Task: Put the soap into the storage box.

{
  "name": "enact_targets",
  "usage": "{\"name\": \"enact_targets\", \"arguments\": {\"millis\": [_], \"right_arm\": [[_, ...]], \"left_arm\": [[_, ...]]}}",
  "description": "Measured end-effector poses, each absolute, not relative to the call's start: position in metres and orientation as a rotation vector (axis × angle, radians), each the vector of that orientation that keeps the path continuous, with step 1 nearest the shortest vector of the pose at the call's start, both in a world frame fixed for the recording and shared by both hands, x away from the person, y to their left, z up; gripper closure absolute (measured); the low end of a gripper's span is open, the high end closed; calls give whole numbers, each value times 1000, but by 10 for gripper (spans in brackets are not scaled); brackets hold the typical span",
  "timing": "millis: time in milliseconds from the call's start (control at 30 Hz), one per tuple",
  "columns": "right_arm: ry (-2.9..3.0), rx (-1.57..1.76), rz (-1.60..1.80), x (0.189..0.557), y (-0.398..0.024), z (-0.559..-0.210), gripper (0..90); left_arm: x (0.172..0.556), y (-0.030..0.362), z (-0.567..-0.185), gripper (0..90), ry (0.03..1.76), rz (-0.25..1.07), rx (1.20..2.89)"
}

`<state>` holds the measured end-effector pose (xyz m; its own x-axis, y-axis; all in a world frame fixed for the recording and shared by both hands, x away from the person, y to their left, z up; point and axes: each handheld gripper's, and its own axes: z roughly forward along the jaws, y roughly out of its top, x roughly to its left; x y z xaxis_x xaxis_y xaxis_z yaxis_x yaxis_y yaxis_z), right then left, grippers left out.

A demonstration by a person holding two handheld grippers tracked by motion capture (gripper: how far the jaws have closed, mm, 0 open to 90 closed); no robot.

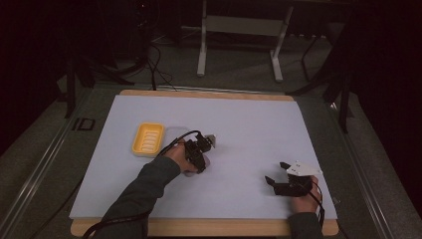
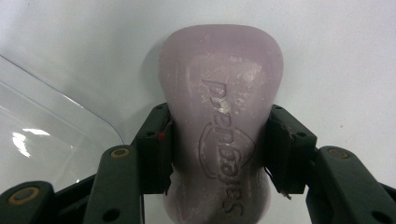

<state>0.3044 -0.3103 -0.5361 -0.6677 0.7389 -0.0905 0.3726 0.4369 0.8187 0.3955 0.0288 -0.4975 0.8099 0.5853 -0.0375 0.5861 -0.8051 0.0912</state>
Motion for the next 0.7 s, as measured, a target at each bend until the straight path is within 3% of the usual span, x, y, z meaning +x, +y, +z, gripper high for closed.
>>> {"name": "enact_targets", "arguments": {"millis": [700], "right_arm": [[2260, 932, 1114, 304, -309, -536, 185]], "left_arm": [[392, 29, -496, 499, 908, 31, 2910]]}}
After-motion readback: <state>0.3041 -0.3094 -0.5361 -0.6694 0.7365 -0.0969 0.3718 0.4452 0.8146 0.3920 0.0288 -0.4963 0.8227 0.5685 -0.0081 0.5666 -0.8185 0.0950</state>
